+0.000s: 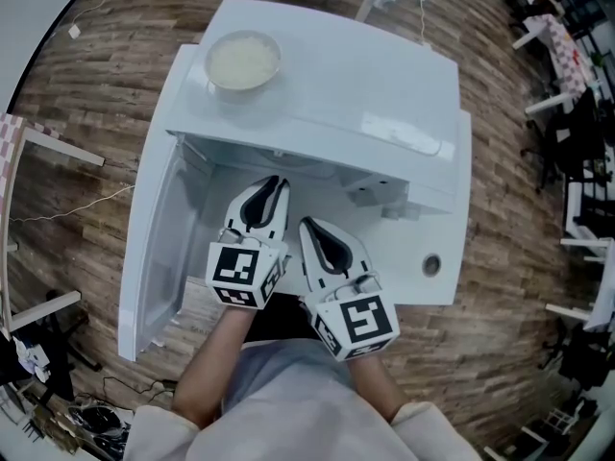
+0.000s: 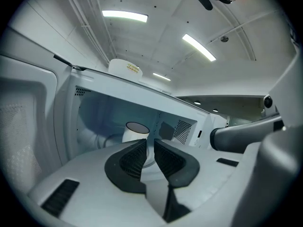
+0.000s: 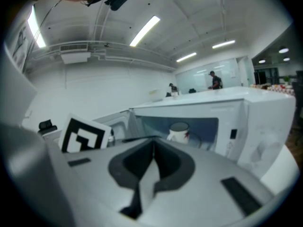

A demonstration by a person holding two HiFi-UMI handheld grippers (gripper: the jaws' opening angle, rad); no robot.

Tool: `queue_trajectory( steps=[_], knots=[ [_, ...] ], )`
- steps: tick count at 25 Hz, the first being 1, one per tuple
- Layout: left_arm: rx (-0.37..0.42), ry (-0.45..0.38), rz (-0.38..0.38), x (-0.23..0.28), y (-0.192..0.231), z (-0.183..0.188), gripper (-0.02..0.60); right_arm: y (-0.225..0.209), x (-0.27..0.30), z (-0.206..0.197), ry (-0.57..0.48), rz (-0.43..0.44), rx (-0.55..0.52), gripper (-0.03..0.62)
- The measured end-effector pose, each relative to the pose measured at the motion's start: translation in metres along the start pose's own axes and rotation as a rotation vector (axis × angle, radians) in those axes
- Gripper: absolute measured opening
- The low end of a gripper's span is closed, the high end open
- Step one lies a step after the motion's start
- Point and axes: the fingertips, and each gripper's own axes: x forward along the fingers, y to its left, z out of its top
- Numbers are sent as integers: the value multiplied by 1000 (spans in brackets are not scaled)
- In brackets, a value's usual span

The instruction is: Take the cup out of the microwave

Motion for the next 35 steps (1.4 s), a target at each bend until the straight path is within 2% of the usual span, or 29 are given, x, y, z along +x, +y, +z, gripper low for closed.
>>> queue_trajectory(
  steps=[8,12,27,35],
  knots=[
    [-3,22,18,11,12,-12,107,-2,4,-8,27,-12,2,23],
    [7,24,47,21,22,-18,112,-2,6,-12,41,-14,1,23],
    [13,77,66,58,45,-33,174,-19,11,-18,68,-54,16,23],
    [15,79,65,68,51,-35,183,-23,13,-26,90,-64,23,23]
  ],
)
